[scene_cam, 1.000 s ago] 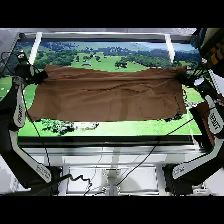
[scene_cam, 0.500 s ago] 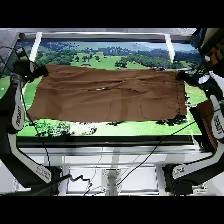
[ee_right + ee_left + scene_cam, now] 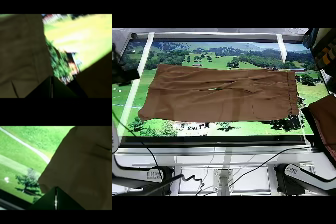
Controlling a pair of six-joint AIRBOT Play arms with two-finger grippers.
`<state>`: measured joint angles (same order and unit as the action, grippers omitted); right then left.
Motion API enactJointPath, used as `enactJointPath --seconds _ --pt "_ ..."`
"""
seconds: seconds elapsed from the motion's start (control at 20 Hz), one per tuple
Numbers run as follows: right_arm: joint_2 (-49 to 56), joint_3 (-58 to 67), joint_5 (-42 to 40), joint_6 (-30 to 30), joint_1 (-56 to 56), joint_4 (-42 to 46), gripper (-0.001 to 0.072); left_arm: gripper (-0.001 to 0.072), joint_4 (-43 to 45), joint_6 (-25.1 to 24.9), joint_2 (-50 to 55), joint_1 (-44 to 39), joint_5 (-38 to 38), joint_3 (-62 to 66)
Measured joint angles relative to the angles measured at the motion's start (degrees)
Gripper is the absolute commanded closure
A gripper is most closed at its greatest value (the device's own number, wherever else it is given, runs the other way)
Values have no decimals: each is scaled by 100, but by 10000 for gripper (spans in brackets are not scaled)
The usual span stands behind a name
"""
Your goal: Fold the clothes and pants, and hang the long-sleeved shirts on hangers.
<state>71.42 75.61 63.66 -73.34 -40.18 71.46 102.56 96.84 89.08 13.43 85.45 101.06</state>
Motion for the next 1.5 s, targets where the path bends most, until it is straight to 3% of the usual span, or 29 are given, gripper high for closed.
enactJointPath --seconds 0.1,0.25,0.35,0.4,0.5,0.55,0.85,1.3,1.4,1.5 --pt "-494 -595 413 -2 -610 -199 683 696 -352 -278 -549 352 63 -428" --pt "-1207 -1891 595 140 -1283 -938 652 694 -1130 -868 -1478 1119 -472 -1641" --pt "-1515 -2730 601 227 -1392 -1451 144 690 -1875 -1279 -1991 1707 -1104 -2621" --pt "-1606 -3093 525 260 -1388 -1622 126 615 -2286 -1384 -2159 1967 -1381 -3036" --pt "-1690 -3628 378 278 -1325 -1873 126 236 -3005 -1547 -2350 2422 -1856 -3768" --pt "-1687 -3818 245 260 -1290 -1943 126 81 -3265 -1602 -2387 2588 -2033 -4046" --pt "-1027 -4304 -704 101 -1056 -2830 126 66 -3906 -1784 -2312 2962 -2564 -4723" --pt "133 -4367 -2833 90 310 -4133 146 65 -4011 -1821 -2162 3018 -3025 -4833" --pt "197 -4367 -3287 87 518 -4323 278 65 -4011 -1816 -2063 3018 -3082 -4835" --pt "234 -4371 -3633 90 627 -4404 484 66 -4011 -1777 -1952 3018 -3088 -4837"
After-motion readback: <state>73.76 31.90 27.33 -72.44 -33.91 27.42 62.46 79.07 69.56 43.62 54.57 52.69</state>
